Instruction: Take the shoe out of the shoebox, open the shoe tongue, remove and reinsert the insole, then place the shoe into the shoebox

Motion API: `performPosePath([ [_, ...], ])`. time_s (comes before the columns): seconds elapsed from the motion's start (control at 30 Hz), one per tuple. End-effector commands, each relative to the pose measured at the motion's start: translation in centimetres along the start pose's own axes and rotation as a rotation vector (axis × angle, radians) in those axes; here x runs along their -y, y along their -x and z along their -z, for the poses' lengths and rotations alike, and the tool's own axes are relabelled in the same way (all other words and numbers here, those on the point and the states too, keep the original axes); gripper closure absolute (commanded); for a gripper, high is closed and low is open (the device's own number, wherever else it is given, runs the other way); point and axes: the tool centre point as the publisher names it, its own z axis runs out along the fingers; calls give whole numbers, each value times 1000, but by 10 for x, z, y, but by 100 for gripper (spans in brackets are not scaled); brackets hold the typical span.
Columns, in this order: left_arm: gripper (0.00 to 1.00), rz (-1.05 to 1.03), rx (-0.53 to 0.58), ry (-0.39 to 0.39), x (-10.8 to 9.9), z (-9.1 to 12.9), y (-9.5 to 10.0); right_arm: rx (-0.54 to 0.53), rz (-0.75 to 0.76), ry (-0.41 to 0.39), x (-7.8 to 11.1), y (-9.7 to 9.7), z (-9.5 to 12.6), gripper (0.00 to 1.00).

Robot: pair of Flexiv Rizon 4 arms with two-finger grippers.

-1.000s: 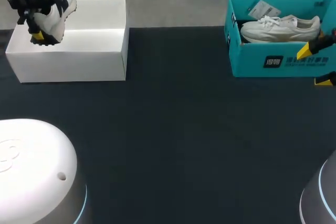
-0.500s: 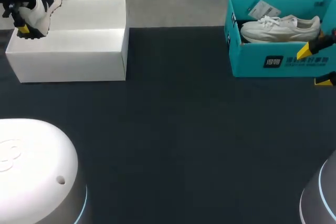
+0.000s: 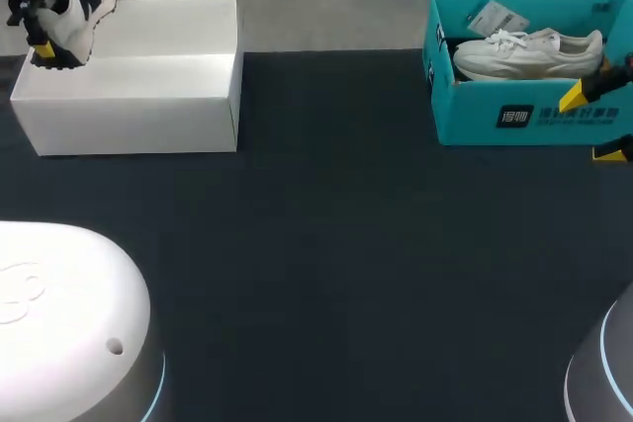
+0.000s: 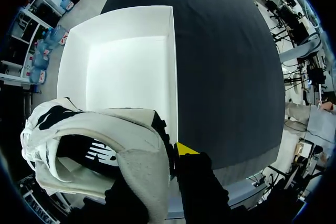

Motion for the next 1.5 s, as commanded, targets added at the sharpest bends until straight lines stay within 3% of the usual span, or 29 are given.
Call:
performPosePath([
  [0.03, 100, -1, 1, 1, 0, 2, -1, 1, -1, 0, 0, 0, -1, 0],
  [0.13, 100, -1, 1, 1, 0, 2, -1, 1, -1, 0, 0, 0, -1, 0],
  [0.2, 100, -202, -19, -8, 4, 5, -6, 1, -1, 0, 0, 0, -1, 0],
  [0.33, 100, -556, -50, 114, -1, 7, -11, 1, -1, 0, 0, 0, -1, 0],
  [0.5, 100, -830, -84, 222, -10, 8, 3, 1, -1, 0, 0, 0, -1, 0],
  [0.7, 100, -1203, -66, 201, -20, 6, 19, 1, -1, 0, 0, 0, -1, 0],
  [0.73, 100, -1256, -53, 163, -22, 7, 22, 1, -1, 0, 0, 0, -1, 0],
  [0.77, 100, -1248, -52, 105, -21, 10, 28, 1, -1, 0, 0, 0, -1, 0],
  [1.23, 100, -1248, -52, 105, -21, 10, 28, 1, -1, 0, 0, 0, -1, 0],
  [1.27, 100, -1283, -52, 74, -24, 11, 30, 1, -1, 0, 0, 0, -1, 0],
  [1.37, 100, -1356, -66, 135, -29, 10, 43, 1, -1, 0, 0, 0, -1, 0],
  [1.43, 100, -1456, -74, 110, -33, 11, 47, 1, -1, 0, 0, 0, -1, 0],
  [1.5, 100, -1437, -88, 173, -34, 12, 54, 1, -1, 0, 0, 0, -1, 0],
])
